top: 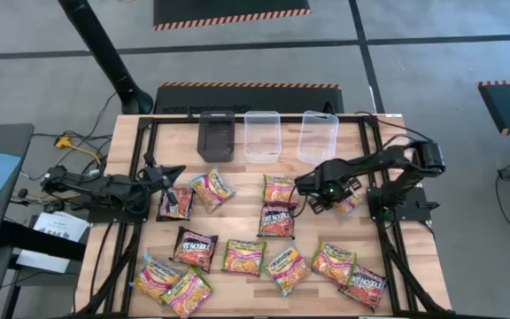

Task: Sort Maruchan noodles
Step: Put the blue noodle pack into the right transparent bin

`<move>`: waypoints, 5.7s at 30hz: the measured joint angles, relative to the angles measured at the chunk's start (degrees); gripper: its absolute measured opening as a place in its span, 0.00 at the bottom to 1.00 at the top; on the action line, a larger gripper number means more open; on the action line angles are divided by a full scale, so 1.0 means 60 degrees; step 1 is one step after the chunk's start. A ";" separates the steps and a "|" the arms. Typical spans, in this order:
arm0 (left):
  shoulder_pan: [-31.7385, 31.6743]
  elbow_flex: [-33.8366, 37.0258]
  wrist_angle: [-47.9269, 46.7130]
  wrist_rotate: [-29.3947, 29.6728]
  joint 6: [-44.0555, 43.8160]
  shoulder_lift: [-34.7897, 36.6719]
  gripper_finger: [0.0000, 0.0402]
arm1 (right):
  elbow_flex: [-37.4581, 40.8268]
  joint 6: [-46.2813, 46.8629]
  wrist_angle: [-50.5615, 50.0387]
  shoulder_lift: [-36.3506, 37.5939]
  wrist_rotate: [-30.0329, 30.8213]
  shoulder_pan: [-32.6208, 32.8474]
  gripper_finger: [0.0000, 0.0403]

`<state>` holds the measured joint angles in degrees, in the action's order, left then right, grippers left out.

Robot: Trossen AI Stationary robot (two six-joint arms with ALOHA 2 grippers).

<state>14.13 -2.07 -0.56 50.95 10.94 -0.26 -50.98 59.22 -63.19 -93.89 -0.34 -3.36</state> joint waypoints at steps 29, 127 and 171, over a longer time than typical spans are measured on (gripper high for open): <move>0.0004 0.0000 0.0000 -0.0002 0.0000 0.0002 0.00 | 0.0057 -0.0633 0.0008 0.0997 -0.0424 0.0000 0.01; 0.0000 0.0000 -0.0001 0.0002 0.0000 0.0001 0.00 | -0.2097 -1.3061 0.4420 0.0112 0.6579 -0.5071 0.02; 0.0002 0.0000 -0.0002 0.0002 0.0000 0.0002 0.00 | -0.2157 -1.3715 0.3783 -0.0797 0.7185 -0.5530 0.39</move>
<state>14.14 -2.07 -0.57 50.96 10.94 -0.25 -63.92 -23.07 -40.49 -98.67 42.77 -36.53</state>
